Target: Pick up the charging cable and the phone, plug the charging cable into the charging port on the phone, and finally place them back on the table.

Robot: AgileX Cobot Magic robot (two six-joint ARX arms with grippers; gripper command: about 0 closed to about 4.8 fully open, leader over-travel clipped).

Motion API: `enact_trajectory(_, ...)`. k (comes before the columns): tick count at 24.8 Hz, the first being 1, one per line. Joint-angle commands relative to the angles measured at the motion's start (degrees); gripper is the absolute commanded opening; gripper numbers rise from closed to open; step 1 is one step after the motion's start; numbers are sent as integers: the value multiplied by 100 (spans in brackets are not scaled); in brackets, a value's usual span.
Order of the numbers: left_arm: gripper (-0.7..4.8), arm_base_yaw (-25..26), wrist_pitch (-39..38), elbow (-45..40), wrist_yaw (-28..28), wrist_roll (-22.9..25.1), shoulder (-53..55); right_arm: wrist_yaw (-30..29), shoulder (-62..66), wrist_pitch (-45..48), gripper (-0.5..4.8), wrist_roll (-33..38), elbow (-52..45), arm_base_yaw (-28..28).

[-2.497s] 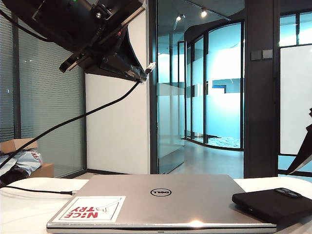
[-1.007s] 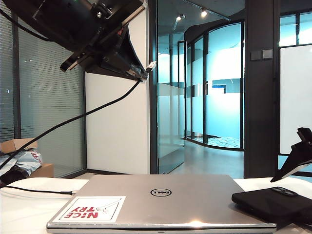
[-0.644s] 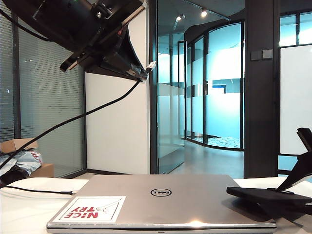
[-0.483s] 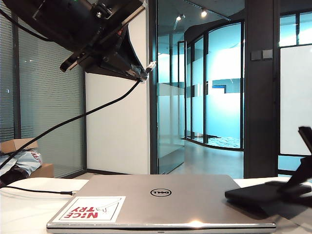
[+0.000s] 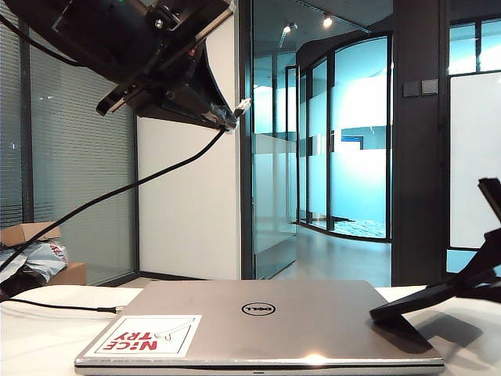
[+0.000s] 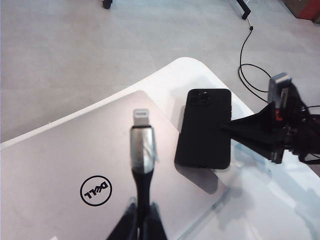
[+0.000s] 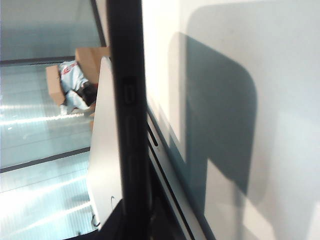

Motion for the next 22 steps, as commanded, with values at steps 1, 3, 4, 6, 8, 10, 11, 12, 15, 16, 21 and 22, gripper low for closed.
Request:
enact_trajectory(1,-7,7,70,42,7,11,-22,48,-1025,-1021,-9,-693,35,-2)
enact_trajectory(3,-7,4,68,42,7,11,-22,133,-1628,-1823,-9,-1054,52,-2)
enact_trajectory(4,-7,4,68,42,7,11,-22,205,-2011,-2404,-9,-1305,92,0)
enact_trajectory(6,-7,7,68,42,7,11,-22,334,-2636,-3421,-9,-1746,212,2)
enact_trajectory(8,-7,4,68,42,7,11,-22,511,-3283,-4662,-9,-2365,446,4)
enact_trajectory(10,-7,7,70,42,7,11,-20,925,-3991,-6454,-9,-3499,973,22)
enact_trajectory(11,-7,4,68,42,7,11,-20,1134,-4245,-7375,-9,-4094,1340,22)
enact_trajectory(12,-7,4,68,42,7,11,-20,1209,-4312,-7801,-9,-4369,1565,22)
enact_trajectory(15,-7,4,68,42,7,13,-20,1202,-4297,-8568,-9,-4883,2087,22)
enact_trajectory(16,-7,4,68,42,7,13,-20,1200,-4232,-8929,-9,-5099,2354,24)
enact_trajectory(21,-7,4,70,42,7,13,-20,1482,-3873,-9831,-9,-5705,2872,35)
enact_trajectory(22,-7,4,70,42,7,13,-20,1637,-3777,-9993,-9,-5853,2948,55)
